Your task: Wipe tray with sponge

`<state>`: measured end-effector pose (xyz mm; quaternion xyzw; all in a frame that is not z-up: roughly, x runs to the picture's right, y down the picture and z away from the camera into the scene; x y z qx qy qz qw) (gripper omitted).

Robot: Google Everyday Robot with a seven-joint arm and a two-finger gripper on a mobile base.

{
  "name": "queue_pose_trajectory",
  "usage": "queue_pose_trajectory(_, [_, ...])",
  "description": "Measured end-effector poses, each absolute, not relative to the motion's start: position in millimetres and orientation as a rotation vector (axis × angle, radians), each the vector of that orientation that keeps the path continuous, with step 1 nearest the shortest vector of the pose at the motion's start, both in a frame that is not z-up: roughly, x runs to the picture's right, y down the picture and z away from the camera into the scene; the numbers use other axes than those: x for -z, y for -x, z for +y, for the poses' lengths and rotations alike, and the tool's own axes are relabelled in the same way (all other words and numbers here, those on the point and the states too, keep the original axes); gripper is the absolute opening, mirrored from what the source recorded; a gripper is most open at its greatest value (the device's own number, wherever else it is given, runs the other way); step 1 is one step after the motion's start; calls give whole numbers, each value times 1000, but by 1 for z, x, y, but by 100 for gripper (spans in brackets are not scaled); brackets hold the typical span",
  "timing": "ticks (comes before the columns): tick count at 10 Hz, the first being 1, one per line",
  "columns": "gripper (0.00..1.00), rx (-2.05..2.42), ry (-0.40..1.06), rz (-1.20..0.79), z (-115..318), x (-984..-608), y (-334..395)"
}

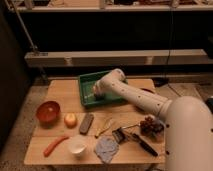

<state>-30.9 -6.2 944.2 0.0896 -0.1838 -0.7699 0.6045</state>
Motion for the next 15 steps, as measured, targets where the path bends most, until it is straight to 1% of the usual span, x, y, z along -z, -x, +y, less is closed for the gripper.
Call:
queue_pose_trajectory(3, [0,1729,-147,-344,-15,-949,-22])
queue_pose_trajectory(5, [0,1697,-125,-311,-25,-963,-39])
queue_pose_trajectory(6, [0,1685,-122,-298,-35,-976,-42])
queue_pose_trajectory(9, [0,1689,-144,-309,-55,-999,-16])
queue_pose_trajectory(11, [0,1708,-177,-343,-56,-1002,16])
queue_pose_trajectory(13, [0,1756,-223,-391,-48,-993,54])
queue_pose_trajectory(15, [0,1796,-241,-435,-28,-980,74])
